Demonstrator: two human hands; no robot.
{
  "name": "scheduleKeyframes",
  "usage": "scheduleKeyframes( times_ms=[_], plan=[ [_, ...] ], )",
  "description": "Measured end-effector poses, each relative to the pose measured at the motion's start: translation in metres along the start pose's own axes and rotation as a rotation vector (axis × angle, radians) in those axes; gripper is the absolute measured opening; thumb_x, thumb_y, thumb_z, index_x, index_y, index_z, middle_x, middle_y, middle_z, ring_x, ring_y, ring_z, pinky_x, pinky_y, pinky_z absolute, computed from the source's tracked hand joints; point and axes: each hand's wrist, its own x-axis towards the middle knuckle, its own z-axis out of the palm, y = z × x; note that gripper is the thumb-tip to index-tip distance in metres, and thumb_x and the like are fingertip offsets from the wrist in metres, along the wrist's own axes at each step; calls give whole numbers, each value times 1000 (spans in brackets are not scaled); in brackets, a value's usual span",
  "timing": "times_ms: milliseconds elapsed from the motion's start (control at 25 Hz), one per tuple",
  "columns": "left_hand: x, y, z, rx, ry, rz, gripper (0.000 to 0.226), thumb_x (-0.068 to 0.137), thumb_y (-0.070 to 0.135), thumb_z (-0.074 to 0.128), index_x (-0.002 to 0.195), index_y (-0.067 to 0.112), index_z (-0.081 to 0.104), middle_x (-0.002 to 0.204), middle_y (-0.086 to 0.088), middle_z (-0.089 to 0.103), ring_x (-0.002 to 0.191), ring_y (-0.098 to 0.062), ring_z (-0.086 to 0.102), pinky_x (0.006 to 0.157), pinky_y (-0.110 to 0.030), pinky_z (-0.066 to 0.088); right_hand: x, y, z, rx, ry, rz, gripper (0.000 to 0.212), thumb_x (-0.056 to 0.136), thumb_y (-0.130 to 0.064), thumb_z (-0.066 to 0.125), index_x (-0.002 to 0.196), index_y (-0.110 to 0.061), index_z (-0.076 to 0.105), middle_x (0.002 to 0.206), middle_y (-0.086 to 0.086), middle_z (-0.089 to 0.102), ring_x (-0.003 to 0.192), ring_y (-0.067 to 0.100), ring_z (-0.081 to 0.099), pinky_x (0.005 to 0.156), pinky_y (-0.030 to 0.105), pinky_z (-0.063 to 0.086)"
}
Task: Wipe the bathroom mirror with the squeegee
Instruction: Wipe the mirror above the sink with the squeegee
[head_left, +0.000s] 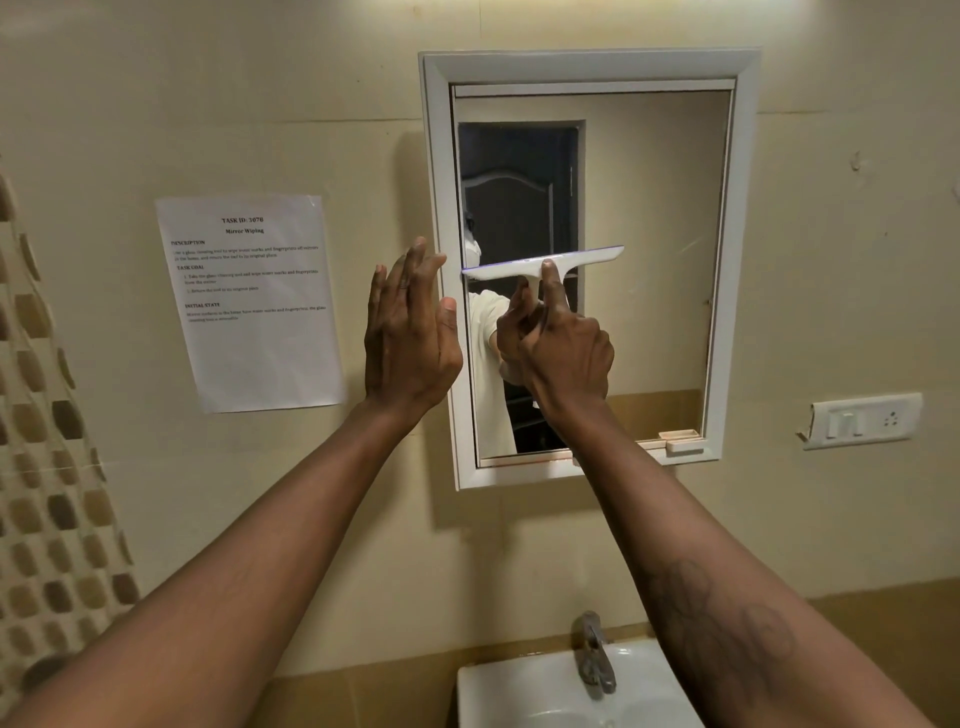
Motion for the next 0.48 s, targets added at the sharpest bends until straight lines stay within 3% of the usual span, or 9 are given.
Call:
scheduleKeyframes(
  times_ms=[80, 160, 280, 480],
  plan=[
    [-4, 0, -1, -1, -5, -3, 47, 101, 15, 47, 148, 9, 49, 163, -12, 41, 153, -27, 39, 130, -50, 21, -10, 2, -2, 9, -51, 19, 59, 107, -50, 44, 159, -27, 30, 59, 1, 48, 49, 16, 52, 54, 35, 55],
    [-7, -1, -2, -2, -14, -11, 47, 101, 15, 48, 148, 8, 49, 163, -12, 41, 153, -27, 39, 130, -50, 21, -34, 9, -3, 20, -109, 14, 65, 105, -51, 48, 161, -26, 26, 62, 0, 48, 49, 8, 47, 53, 29, 50],
    [-14, 0, -1, -1, -36, -18, 47, 102, 17, 48, 148, 9, 49, 164, -12, 41, 152, -28, 39, 131, -49, 21, -92, 30, -2, -24, -181, 10, 71, 100, -26, 56, 163, -23, 21, 62, 0, 44, 48, 3, 34, 52, 26, 37],
    [-29, 4, 6, 4, -95, -29, 46, 103, 18, 49, 148, 11, 49, 165, -10, 38, 154, -27, 37, 131, -48, 20, -155, 48, -8, -48, -324, 73, 73, 101, -18, 50, 164, -24, 14, 65, 3, 50, 55, 14, 48, 55, 31, 45]
  ],
)
